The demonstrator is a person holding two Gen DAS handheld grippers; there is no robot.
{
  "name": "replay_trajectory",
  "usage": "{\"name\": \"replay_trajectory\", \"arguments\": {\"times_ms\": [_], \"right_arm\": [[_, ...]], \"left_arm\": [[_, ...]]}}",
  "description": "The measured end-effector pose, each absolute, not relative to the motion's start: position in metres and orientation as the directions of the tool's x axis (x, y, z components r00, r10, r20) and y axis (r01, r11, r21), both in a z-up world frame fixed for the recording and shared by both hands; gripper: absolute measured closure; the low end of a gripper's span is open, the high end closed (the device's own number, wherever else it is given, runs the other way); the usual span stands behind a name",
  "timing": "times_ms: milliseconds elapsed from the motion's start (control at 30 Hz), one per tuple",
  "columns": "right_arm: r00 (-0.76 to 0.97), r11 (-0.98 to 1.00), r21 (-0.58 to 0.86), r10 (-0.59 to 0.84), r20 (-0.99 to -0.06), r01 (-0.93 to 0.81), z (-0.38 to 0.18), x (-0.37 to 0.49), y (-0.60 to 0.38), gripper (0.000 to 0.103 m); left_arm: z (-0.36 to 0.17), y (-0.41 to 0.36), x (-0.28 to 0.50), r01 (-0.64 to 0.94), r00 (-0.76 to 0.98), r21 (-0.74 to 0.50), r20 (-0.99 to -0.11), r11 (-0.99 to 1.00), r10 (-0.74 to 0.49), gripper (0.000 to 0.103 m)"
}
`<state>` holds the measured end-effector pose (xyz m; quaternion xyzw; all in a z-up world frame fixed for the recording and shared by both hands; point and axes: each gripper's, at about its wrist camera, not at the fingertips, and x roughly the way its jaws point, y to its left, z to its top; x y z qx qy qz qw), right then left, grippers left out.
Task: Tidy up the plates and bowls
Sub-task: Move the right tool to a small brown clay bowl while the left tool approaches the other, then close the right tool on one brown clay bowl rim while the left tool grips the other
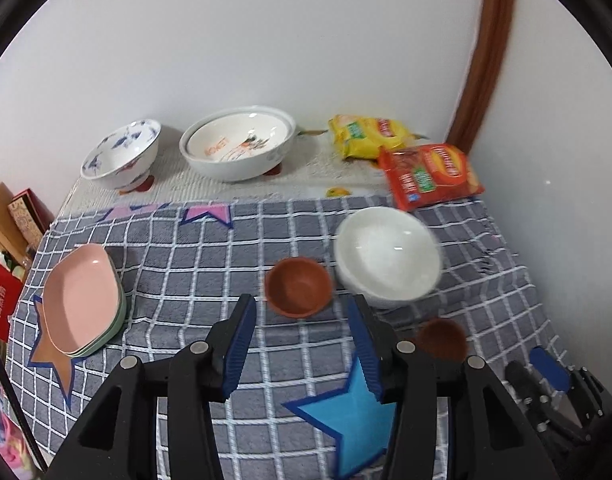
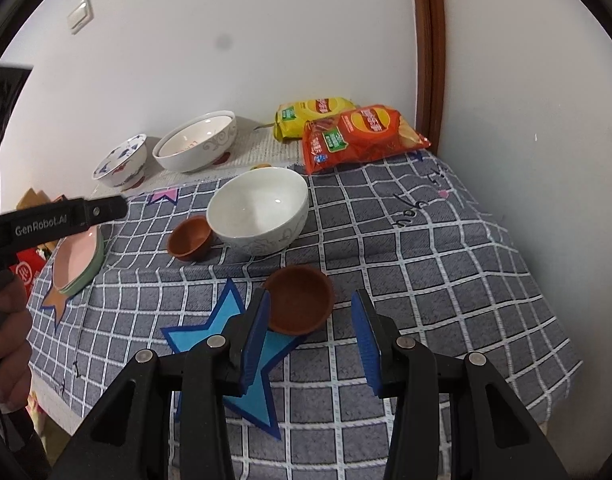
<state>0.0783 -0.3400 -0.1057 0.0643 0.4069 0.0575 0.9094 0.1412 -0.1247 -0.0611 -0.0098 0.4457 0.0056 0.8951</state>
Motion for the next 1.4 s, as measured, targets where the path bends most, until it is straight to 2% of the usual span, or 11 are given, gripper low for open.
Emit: {"name": "replay_trajectory", "arguments": {"times_ms": [367,767,900,1100,1267,1400], "right_arm": [[0.611,0.983,0.181,0.118,-0.783,0.041,-0.156,0.114,-0.342,0.061],[0.569,0.968,0.233,0.14,-0.81,0.093,-0.186,0.126,-0.347,0.067],[0.55,0.97,0.223,0.133,-0.824,0.099,-0.194,0.133,-0.342,0.073],[0.541,0.966,0.226,0.123,-0.832,0.128,-0.203,0.139,-0.339,0.074],[0.556,0.97,0.201,0.093,-0.826,0.136,-0.204,0.139,-0.335,0.074],[0.559,0.97,0.194,0.081,-0.825,0.144,-0.204,0.14,-0.334,0.074]], "left_arm": [[-0.111,-0.064,0.191,-0.057,0.514,-0.077,-0.857,0.995,-0.037,0.054],[-0.159,-0.075,0.226,0.001,0.452,-0.095,-0.888,0.995,-0.085,0.054],[-0.166,-0.077,0.233,0.016,0.448,-0.105,-0.888,0.994,-0.101,0.055],[-0.176,-0.077,0.241,0.015,0.443,-0.09,-0.892,0.996,-0.088,0.055],[-0.182,-0.072,0.244,0.013,0.43,-0.125,-0.895,0.992,-0.119,0.061],[-0.187,-0.073,0.246,0.033,0.421,-0.135,-0.897,0.99,-0.136,0.069]]}}
